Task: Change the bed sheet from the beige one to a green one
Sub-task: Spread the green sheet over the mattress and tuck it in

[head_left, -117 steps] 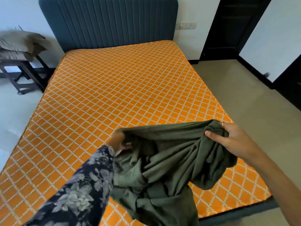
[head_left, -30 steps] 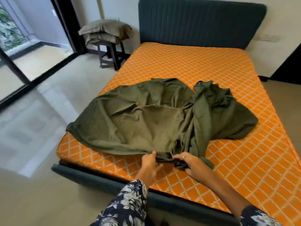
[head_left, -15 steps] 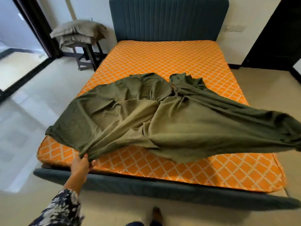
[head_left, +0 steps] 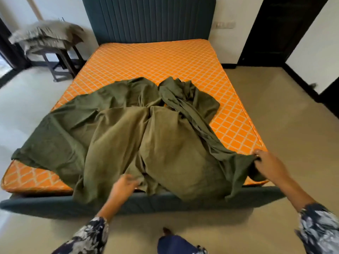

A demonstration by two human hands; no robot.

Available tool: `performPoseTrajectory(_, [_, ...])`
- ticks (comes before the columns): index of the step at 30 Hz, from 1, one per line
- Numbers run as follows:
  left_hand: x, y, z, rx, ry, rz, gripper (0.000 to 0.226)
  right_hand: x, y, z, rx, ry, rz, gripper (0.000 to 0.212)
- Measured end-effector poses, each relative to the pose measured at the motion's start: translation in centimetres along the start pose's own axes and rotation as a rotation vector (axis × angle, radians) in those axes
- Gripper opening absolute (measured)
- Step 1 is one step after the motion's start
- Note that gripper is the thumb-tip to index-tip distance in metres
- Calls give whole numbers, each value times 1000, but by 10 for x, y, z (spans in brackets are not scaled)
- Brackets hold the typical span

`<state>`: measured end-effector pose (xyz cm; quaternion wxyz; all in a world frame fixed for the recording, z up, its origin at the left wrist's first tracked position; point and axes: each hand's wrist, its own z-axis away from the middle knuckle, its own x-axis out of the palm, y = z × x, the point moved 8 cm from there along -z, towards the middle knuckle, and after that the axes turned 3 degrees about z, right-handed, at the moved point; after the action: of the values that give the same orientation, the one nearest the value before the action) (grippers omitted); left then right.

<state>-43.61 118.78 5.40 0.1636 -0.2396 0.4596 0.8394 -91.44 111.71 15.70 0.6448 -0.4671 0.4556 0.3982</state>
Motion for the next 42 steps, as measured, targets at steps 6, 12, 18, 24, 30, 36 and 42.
performPoseTrajectory(6, [171,189,93,642,-395,-200,105,18,-60,32,-352,-355,-157,31])
performPoseTrajectory(12, [222,245,97,580,-138,-164,39,-5,-56,46,-742,-331,-143,41])
performPoseTrajectory(18, [250,276,115,574,-29,-12,23,-40,-8,6,-1066,-285,-136,38])
performPoseTrajectory(24, [253,299,150,541,168,228,55,-5,49,-87,-810,-343,-229,49])
performPoseTrajectory(30, [275,316,179,477,280,245,59,34,26,-140,-627,-544,-460,26])
performPoseTrajectory(36, [332,331,197,446,298,167,53,37,2,-143,-363,-879,-379,35])
performPoseTrajectory(42, [386,335,215,379,416,148,56,69,11,-147,-611,-626,416,54])
